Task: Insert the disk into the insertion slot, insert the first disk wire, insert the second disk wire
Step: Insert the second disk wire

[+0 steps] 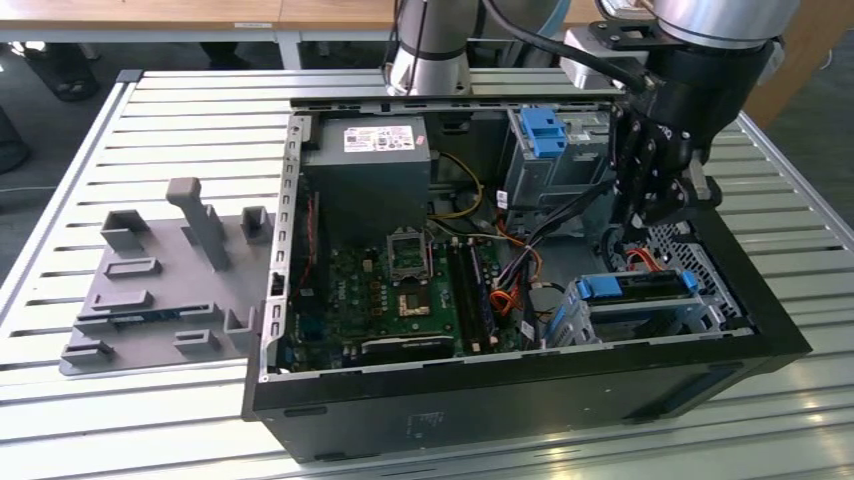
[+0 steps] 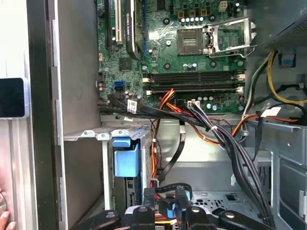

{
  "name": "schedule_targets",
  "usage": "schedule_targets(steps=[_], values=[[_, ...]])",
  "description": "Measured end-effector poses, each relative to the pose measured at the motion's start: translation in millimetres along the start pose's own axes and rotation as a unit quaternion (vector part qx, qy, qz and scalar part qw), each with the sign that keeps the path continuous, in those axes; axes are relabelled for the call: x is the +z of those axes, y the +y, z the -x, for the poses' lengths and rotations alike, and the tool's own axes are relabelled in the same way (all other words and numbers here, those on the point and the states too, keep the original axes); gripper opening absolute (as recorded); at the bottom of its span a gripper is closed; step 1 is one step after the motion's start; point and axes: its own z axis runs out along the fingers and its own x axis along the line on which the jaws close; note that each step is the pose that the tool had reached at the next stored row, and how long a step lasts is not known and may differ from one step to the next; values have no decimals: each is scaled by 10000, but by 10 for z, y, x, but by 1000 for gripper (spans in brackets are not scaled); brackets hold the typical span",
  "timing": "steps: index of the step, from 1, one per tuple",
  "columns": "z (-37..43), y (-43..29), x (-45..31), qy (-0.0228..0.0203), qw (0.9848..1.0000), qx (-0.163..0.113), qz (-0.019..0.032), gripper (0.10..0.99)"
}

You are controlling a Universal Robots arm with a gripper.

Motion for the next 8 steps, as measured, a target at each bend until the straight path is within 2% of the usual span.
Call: schedule_targets(steps=[5, 8], values=[[33, 3, 41, 149, 9999, -5, -5, 310], [56, 3, 57, 197, 9998, -7, -7, 298]])
